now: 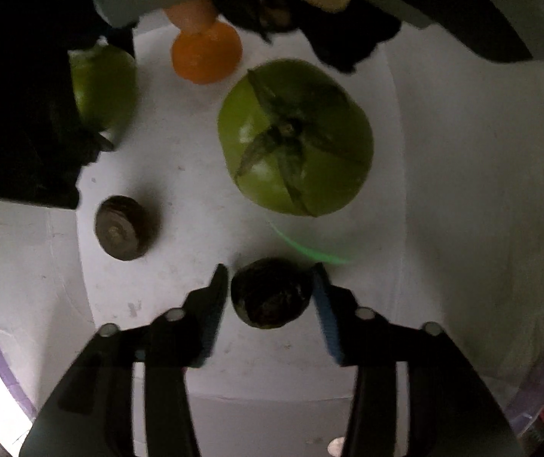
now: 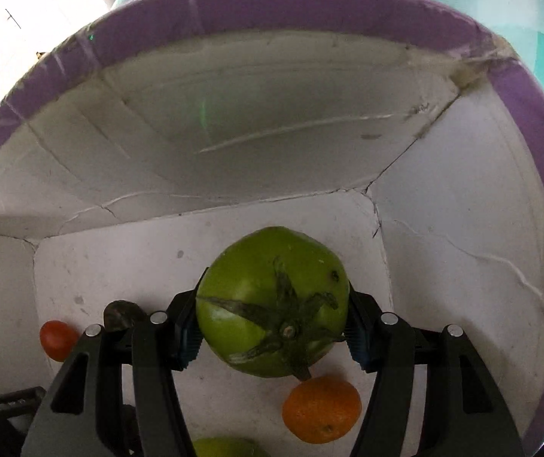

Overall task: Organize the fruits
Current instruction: 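Carry the dark fruit and green tomato into the box and release them, then move both grippers back over the remaining fruits on the tablecloth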

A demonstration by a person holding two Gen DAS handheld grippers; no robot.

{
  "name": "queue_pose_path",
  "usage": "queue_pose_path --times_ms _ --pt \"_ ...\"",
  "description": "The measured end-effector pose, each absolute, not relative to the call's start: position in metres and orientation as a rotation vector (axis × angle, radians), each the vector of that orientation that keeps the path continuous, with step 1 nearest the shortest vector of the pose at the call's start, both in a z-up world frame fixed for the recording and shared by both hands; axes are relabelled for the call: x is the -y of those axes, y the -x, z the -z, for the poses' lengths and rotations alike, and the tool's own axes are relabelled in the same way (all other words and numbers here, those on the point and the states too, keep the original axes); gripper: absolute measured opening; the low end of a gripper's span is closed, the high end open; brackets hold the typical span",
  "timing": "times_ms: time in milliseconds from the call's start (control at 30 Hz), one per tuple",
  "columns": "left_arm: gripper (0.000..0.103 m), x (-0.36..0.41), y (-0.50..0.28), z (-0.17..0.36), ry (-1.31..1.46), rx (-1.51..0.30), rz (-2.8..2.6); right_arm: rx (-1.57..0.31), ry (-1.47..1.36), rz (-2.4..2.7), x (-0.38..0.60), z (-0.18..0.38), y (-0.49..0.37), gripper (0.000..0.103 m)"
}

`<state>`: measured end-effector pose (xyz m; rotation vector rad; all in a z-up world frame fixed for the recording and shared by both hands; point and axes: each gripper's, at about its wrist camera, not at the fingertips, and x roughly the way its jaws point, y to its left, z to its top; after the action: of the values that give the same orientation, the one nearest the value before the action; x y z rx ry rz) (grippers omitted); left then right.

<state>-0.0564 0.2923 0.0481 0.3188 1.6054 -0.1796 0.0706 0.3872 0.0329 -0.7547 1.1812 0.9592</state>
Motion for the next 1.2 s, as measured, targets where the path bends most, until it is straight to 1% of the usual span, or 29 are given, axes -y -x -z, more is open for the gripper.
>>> queue_pose_path --times_ms 67,133,200,267,333,400,433,467,500,533,567,633,733,767,833,900,1033,1200 --pt "0.065 -0.291 0.058 -0.055 -0.329 -1.573 0.173 -1.173 0.734 -0.957 -0.385 -0.039 -0.061 0.074" --pt "0.069 -0.289 0.063 -0.063 -0.338 -1.544 0.156 -1.154 0.696 -0.950 -0.383 -0.051 -0.061 0.075" --pt "0.072 -0.289 0.068 -0.073 -0.337 -1.504 0.142 -1.135 0.653 -0.934 -0.378 -0.067 -0.061 0.077" --pt "0.079 -0.288 0.074 -0.091 -0.341 -1.437 0.124 -1.116 0.609 -0.914 -0.370 -0.085 -0.058 0.079" --pt "0.080 -0.292 0.084 -0.108 -0.327 -1.379 0.102 -1.084 0.540 -0.897 -0.356 -0.110 -0.053 0.082" --pt "0.081 -0.296 0.090 -0.122 -0.304 -1.336 0.071 -1.027 0.434 -0.866 -0.329 -0.145 -0.042 0.083" --pt "0.083 -0.299 0.097 -0.130 -0.288 -1.306 0.042 -0.999 0.383 -0.849 -0.316 -0.158 -0.036 0.084" --pt "0.087 -0.302 0.102 -0.138 -0.275 -1.279 0.014 -0.962 0.314 -0.826 -0.298 -0.174 -0.029 0.087" --pt "0.089 -0.304 0.108 -0.146 -0.263 -1.245 -0.018 -0.935 0.260 -0.808 -0.283 -0.186 -0.027 0.088" --pt "0.093 -0.305 0.118 -0.156 -0.243 -1.190 -0.055 -0.889 0.173 -0.771 -0.253 -0.203 -0.014 0.088" --pt "0.096 -0.302 0.129 -0.163 -0.222 -1.146 -0.067 -0.869 0.136 -0.746 -0.237 -0.211 -0.008 0.088" --pt "0.096 -0.292 0.151 -0.177 -0.168 -1.053 -0.076 -0.833 0.061 -0.658 -0.192 -0.221 0.013 0.088" --pt "0.097 -0.278 0.169 -0.193 -0.100 -0.931 -0.045 -0.826 -0.010 -0.497 -0.125 -0.217 0.043 0.088" --pt "0.100 -0.272 0.173 -0.198 -0.082 -0.896 -0.036 -0.833 -0.028 -0.462 -0.111 -0.212 0.049 0.088" --pt "0.101 -0.258 0.183 -0.202 -0.051 -0.828 -0.023 -0.865 -0.080 -0.352 -0.061 -0.193 0.069 0.088" --pt "0.101 -0.244 0.192 -0.214 -0.039 -0.765 -0.006 -0.898 -0.104 -0.283 -0.032 -0.175 0.077 0.088" --pt "0.101 -0.220 0.181 -0.224 -0.019 -0.711 0.071 -0.951 -0.159 -0.144 0.025 -0.150 0.091 0.088" --pt "0.101 -0.177 0.154 -0.226 -0.073 -0.705 0.169 -0.958 -0.162 -0.106 0.058 -0.142 0.079 0.088"
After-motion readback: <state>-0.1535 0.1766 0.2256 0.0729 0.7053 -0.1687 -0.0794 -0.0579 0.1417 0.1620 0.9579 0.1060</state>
